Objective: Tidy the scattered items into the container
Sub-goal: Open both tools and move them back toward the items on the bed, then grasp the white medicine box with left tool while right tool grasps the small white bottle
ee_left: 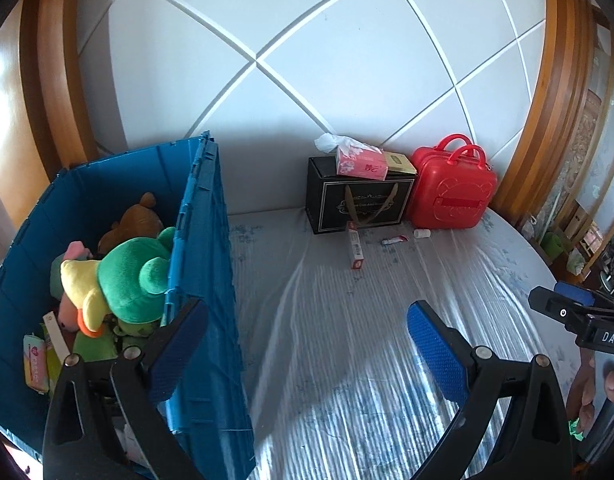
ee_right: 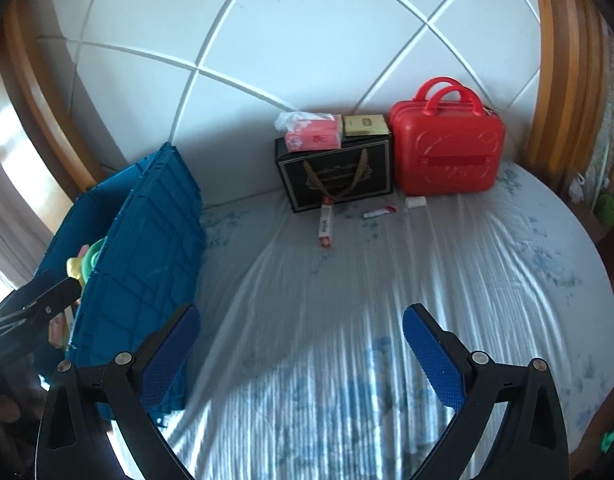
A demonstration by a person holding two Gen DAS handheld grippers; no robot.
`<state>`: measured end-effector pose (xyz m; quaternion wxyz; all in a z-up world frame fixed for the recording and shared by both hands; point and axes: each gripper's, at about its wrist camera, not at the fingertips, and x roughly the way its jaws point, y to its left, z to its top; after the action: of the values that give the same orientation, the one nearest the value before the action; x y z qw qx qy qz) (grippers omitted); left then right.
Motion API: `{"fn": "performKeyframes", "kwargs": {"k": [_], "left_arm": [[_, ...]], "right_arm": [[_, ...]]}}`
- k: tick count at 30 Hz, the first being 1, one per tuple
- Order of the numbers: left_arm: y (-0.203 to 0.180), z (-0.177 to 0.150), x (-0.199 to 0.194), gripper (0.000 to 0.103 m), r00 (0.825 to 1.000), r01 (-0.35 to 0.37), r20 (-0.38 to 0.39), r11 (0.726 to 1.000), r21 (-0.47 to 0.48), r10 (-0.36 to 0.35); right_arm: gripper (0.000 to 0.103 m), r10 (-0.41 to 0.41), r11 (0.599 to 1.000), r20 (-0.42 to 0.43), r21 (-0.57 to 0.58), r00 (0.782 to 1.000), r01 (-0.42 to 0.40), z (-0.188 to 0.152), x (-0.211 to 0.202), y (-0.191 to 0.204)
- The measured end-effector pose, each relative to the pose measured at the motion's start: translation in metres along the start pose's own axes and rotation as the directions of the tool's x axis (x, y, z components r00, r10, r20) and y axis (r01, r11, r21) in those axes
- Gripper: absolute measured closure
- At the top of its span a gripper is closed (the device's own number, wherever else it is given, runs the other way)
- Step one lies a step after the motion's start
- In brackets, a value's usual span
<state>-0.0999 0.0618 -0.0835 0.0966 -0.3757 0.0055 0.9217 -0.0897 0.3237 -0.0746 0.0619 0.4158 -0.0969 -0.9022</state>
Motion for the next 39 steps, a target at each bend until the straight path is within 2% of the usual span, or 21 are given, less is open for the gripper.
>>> {"fn": "performKeyframes", "kwargs": {"k": [6,10,21,30,39], "left_arm": [[-0.040,-0.001,0.048,0.002,1.000,-0.004,-0.030,1.000,0.009,0.005],[-0.063,-0.001,0.089,0.002,0.999,-0.017,-0.035,1.000,0.005,0.018],[-0.101,-0.008,0.237,0.002,0.998,-0.067,-0.002,0.998,-0.012,0.067],[-0.115,-0.017,0.358,0.002,0.998,-0.061,-0.003,0.998,0.013,0.061],[-0.105,-0.007,0.449,0.002,0.997,-0.074,-0.020,0.997,0.009,0.074]], "right_arm": [[0.001,-0.035,0.999,-0.016,-0.004,0.999,0.035,0.010,0.027,-0.050],[0.001,-0.051,0.999,-0.029,-0.019,0.998,0.051,0.020,0.059,-0.082],[0.001,-0.085,0.994,-0.076,-0.077,0.994,0.079,0.039,0.208,-0.162],[0.001,-0.094,0.995,-0.072,-0.051,0.993,0.090,0.059,0.334,-0.223],[0.001,-0.129,0.991,-0.036,-0.041,0.991,0.127,0.094,0.417,-0.254]]}}
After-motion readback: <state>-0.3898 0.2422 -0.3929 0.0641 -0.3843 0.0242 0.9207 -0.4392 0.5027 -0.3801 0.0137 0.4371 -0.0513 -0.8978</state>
